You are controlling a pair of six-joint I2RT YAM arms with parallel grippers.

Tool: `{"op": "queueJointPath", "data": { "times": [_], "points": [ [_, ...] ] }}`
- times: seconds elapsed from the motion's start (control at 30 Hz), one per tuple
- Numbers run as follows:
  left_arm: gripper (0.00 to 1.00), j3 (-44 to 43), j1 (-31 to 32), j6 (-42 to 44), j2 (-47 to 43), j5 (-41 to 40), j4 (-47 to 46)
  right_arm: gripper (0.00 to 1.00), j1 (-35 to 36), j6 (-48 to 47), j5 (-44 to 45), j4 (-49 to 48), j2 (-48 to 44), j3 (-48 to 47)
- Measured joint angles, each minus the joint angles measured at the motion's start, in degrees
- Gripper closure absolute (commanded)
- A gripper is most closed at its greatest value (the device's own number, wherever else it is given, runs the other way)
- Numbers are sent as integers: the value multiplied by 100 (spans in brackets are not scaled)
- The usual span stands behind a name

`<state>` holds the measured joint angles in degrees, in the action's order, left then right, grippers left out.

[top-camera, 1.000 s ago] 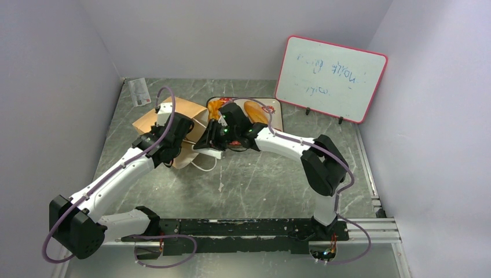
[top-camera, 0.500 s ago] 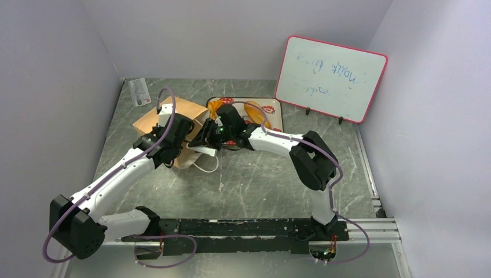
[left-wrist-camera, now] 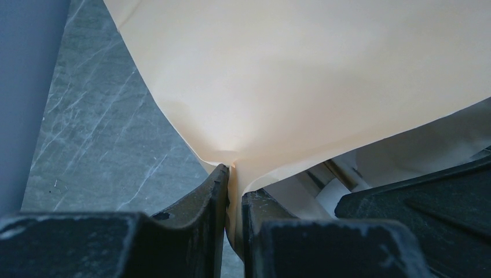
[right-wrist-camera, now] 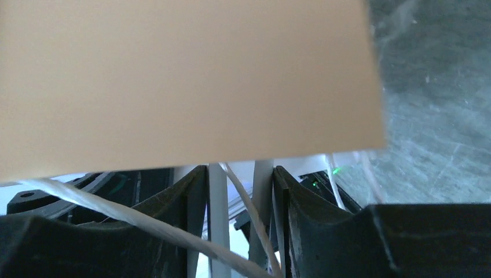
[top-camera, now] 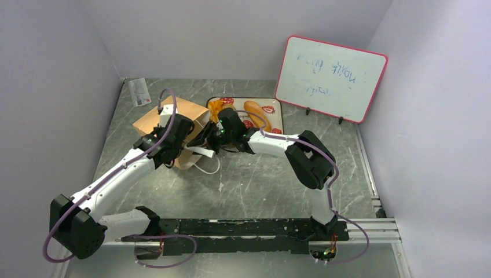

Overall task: Take the fake bread out of the paper bag
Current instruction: Take out the fake bread from the paper bag.

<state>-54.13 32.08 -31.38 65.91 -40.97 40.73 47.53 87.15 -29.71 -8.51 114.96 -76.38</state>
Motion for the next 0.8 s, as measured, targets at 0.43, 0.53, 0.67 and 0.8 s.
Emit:
{"op": "queueJointPath", "data": {
  "times": [0.43,0.53,0.67,0.8],
  "points": [
    [93,79,0,142,-2,85,-184,52,11,754,-39,-538,144,195],
    [93,98,0,210,-13,122,-225,50,33,817,-35,-649,422,44],
    [93,160,-24,299,-39,190,-308,50,55,839,-31,-708,704,-133],
    [93,223,-39,376,-107,234,-326,65,66,846,-37,-798,892,-299]
  ]
}}
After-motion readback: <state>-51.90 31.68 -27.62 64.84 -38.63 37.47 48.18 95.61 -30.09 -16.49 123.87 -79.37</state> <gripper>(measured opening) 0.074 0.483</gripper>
